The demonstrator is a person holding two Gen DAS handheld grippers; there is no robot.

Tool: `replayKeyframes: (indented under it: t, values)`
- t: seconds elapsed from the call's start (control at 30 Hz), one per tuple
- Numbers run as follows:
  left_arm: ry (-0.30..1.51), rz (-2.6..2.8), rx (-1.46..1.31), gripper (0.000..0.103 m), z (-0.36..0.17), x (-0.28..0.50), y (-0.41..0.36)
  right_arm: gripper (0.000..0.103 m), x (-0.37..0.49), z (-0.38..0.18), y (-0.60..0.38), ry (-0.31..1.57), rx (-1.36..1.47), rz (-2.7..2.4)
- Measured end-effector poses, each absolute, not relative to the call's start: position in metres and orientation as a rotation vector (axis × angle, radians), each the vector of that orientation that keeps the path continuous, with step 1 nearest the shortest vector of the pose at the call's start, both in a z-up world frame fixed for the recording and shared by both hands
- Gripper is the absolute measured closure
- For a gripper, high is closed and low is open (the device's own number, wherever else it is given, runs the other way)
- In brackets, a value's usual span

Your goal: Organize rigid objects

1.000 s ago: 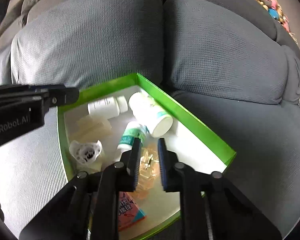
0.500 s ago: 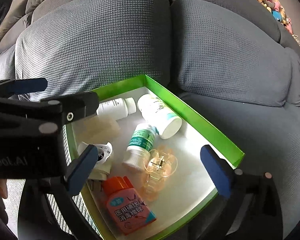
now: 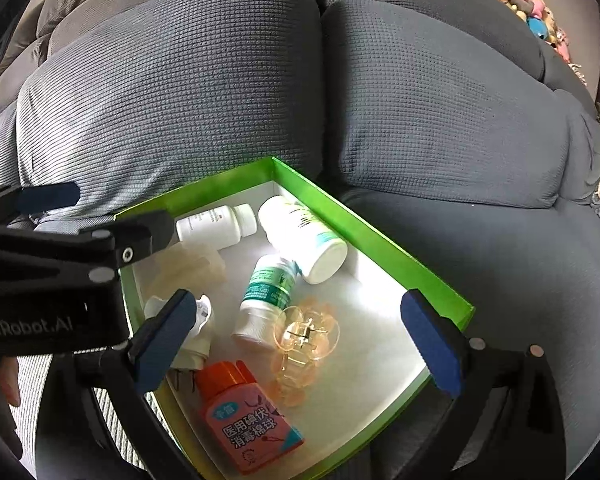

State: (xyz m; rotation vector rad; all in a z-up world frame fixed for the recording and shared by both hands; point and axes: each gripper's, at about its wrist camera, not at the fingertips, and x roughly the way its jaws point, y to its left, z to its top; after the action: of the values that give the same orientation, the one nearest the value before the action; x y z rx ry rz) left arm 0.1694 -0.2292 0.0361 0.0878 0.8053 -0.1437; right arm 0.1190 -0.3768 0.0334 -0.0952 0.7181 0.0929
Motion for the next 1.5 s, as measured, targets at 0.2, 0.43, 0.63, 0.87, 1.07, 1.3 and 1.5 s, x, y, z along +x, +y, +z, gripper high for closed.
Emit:
replayKeyframes:
  t: [0.2, 0.43, 0.63, 0.87, 1.07, 1.3, 1.5]
  values:
    - [0.827, -0.137, 0.090, 0.000, 0.036, 0.171, -0.227, 0.001, 0.122, 0.038, -0.387, 0.705, -0.015, 0.062]
    - [0.848, -0.137, 0.095, 0.000, 0.038, 0.171, -0.228, 0.001, 0.125, 0.040, -0.386, 0.697, -0.031, 0.006]
    - [0.862, -0.125, 0.086, 0.000, 0.038, 0.172, -0.224, 0.001, 0.122, 0.042, -0.382, 0.677, -0.050, 0.007]
    - [0.870, -0.106, 0.094, 0.000, 0.036, 0.174, -0.221, 0.001, 0.125, 0.039, -0.384, 0.697, -0.024, 0.020]
    - [0.869, -0.100, 0.110, 0.000, 0.035, 0.174, -0.222, 0.001, 0.123, 0.038, -0.380, 0.698, -0.031, 0.035]
    - [0.873, -0.095, 0.116, 0.000, 0.034, 0.175, -0.221, 0.001, 0.123, 0.038, -0.379, 0.702, -0.033, 0.033]
    - [0.876, -0.086, 0.121, 0.000, 0.033, 0.177, -0.223, 0.001, 0.125, 0.035, -0.380, 0.710, -0.035, 0.027]
